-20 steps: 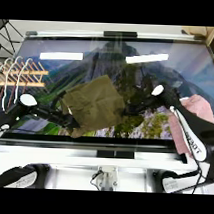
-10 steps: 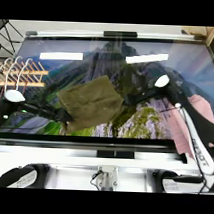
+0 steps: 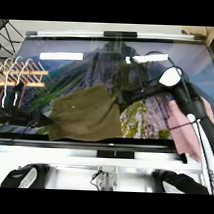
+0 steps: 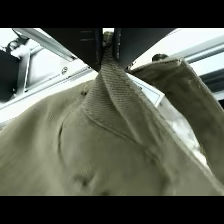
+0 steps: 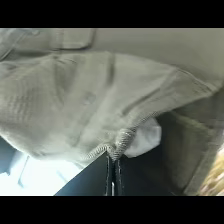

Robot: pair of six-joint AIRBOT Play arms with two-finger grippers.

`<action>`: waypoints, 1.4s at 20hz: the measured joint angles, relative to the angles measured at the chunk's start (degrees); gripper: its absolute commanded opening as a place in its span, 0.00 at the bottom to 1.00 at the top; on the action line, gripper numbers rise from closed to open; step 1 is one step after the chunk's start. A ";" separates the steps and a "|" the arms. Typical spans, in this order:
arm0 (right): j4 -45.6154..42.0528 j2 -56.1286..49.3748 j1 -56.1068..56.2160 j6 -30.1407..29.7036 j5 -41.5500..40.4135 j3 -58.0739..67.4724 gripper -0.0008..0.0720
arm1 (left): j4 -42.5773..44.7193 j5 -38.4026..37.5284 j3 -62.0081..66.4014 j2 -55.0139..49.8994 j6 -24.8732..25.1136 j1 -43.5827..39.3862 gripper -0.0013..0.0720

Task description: Fold the shirts.

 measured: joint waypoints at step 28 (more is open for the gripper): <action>-17.55 -10.84 -7.72 6.54 9.64 -2.99 0.84 | 11.34 7.23 -4.22 -20.11 1.29 6.08 0.96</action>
